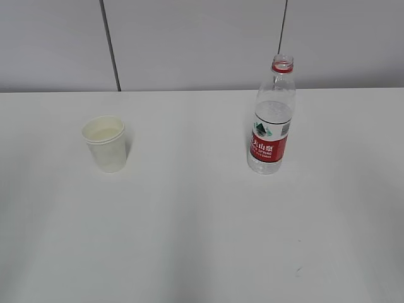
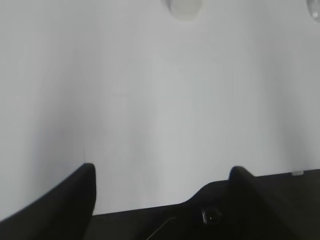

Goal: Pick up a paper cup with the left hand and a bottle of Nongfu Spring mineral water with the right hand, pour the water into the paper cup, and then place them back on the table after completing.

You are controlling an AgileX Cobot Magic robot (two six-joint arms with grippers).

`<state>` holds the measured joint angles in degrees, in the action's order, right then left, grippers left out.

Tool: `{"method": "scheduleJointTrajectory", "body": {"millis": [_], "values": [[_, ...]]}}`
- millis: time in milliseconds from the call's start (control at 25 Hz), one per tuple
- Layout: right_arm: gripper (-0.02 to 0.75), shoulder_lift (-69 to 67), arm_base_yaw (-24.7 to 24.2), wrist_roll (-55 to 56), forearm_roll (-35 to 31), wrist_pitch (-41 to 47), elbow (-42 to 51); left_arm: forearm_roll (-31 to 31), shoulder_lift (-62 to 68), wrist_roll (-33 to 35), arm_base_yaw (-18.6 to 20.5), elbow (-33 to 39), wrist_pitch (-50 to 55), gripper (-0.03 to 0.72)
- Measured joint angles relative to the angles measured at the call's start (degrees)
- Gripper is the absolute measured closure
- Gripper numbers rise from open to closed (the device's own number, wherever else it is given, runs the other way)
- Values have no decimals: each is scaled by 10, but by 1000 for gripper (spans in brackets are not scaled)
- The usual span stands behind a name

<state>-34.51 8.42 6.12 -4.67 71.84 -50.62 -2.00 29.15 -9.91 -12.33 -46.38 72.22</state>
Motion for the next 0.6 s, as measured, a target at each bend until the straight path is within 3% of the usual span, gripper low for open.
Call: {"method": "scheduleJointTrajectory", "body": {"millis": [600], "values": [[183,306,0,-106,0,-25,156,0,-220,12,0,29,2,189]]}}
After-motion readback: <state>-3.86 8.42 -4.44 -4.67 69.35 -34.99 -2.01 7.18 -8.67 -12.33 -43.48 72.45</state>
